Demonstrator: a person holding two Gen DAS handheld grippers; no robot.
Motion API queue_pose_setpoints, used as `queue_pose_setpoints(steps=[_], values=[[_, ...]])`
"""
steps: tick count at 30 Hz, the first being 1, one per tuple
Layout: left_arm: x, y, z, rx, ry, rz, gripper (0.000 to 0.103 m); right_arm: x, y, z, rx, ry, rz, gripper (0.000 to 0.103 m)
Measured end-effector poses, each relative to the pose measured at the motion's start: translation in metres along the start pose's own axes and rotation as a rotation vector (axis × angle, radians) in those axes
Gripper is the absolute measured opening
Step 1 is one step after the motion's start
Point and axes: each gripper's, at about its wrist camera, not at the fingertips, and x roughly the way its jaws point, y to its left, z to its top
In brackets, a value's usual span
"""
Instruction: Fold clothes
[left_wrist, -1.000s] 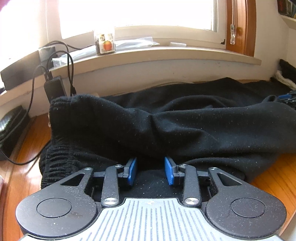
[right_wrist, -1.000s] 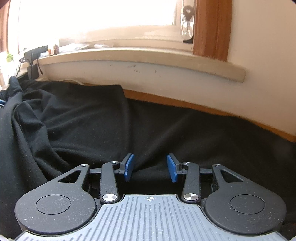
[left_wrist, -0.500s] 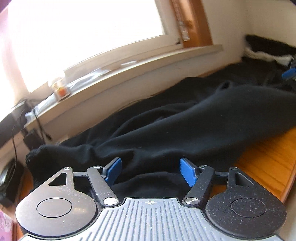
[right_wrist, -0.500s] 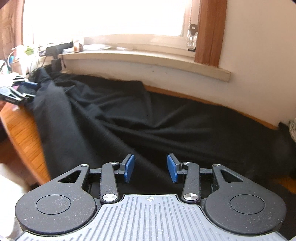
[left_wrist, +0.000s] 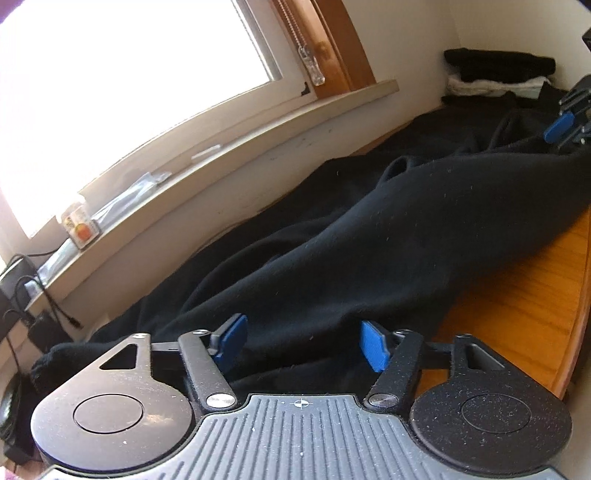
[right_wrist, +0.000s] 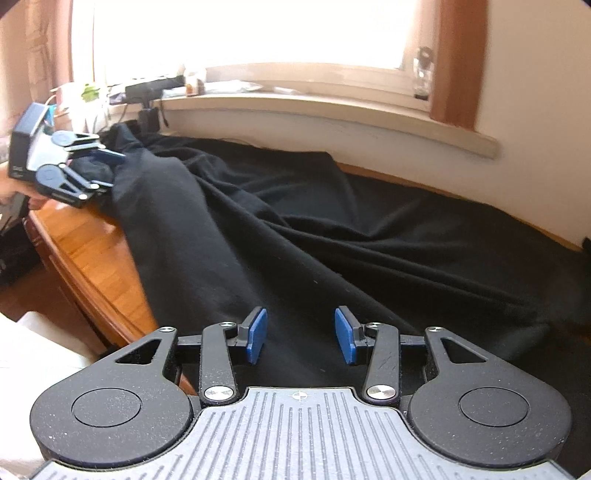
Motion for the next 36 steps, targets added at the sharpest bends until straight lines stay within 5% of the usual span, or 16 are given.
queue_pose_setpoints(steps=[6,9,14,19,29,36], values=[[0.009,0.009,0.016,-0.077,-0.03,-0.121,0.014,-0.003,0.01,0.007,-0.029,-0.028,0.004,0.043],[0.009,0.02,0.029,-0.145,-0.084,-0.128,0.007,-0.005,0.018,0.011,-0.052,-0.045,-0.001,0.043],[0.014,0.043,0.064,-0.197,-0.143,-0.101,0.006,-0.01,0.03,0.02,-0.077,-0.097,-0.029,0.043],[0.044,0.047,0.081,-0.178,-0.099,-0.084,0.006,-0.012,0.043,0.024,-0.101,-0.119,0.008,0.043],[0.072,0.061,0.072,-0.268,-0.05,-0.113,0.005,0.012,0.056,0.011,-0.129,-0.04,0.028,0.042],[0.073,0.06,0.072,-0.256,-0.047,-0.102,0.005,0.003,0.07,0.006,-0.16,-0.069,0.018,0.041]])
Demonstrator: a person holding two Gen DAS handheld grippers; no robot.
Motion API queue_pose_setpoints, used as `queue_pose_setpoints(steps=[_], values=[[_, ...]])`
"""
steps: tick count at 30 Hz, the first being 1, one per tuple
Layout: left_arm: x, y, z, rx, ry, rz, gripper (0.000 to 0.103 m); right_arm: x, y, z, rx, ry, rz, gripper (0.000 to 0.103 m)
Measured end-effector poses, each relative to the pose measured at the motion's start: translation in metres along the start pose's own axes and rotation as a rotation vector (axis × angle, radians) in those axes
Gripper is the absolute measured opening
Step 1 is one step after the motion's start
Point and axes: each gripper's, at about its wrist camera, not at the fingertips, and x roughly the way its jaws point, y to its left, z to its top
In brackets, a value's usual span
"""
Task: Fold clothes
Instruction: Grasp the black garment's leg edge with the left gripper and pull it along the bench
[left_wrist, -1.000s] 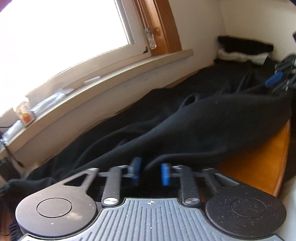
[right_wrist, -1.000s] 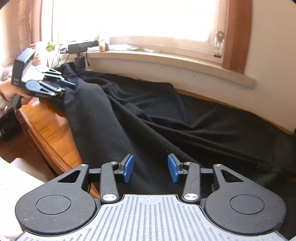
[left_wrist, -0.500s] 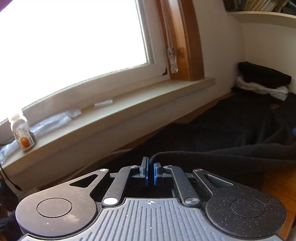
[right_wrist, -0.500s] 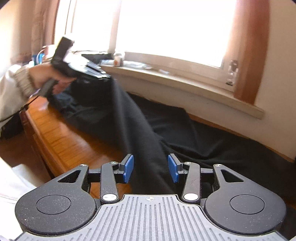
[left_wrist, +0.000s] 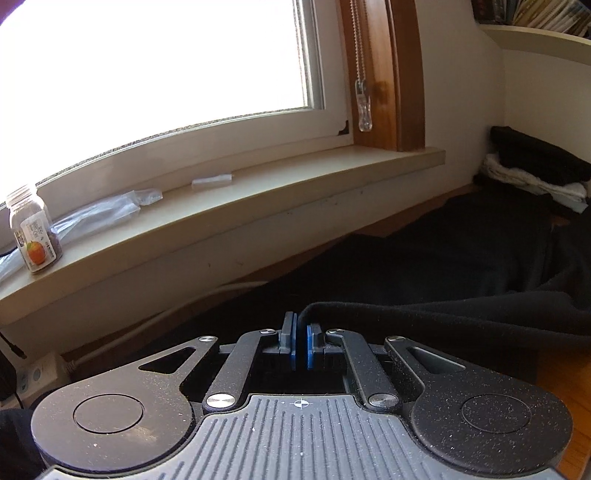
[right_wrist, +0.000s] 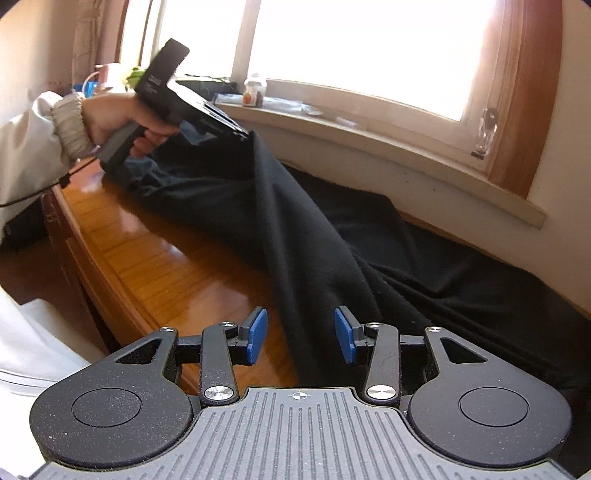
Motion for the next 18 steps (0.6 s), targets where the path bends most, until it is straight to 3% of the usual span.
queue_pose_setpoints(steps=[5,13,15,16,18], values=[[0.007,0.002,-0.005,-0.002,0.019,0.004,0.005,0.005,0.003,0.0,-0.018,0.035,-0.001,0.04],[0.01,0.008,-0.015,-0.022,0.032,0.0,0.005,0.013,-0.004,-0.007,-0.023,0.105,-0.028,0.029],[0.008,0.008,-0.016,-0.02,0.027,0.0,0.005,0.013,-0.01,-0.008,-0.019,0.109,-0.027,0.021],[0.007,0.008,-0.016,-0.017,0.023,-0.002,0.005,0.013,-0.012,-0.008,-0.028,0.114,-0.035,0.008],[0.001,0.007,-0.014,-0.008,0.011,-0.006,0.005,0.012,-0.017,-0.007,-0.062,0.112,-0.05,0.007]])
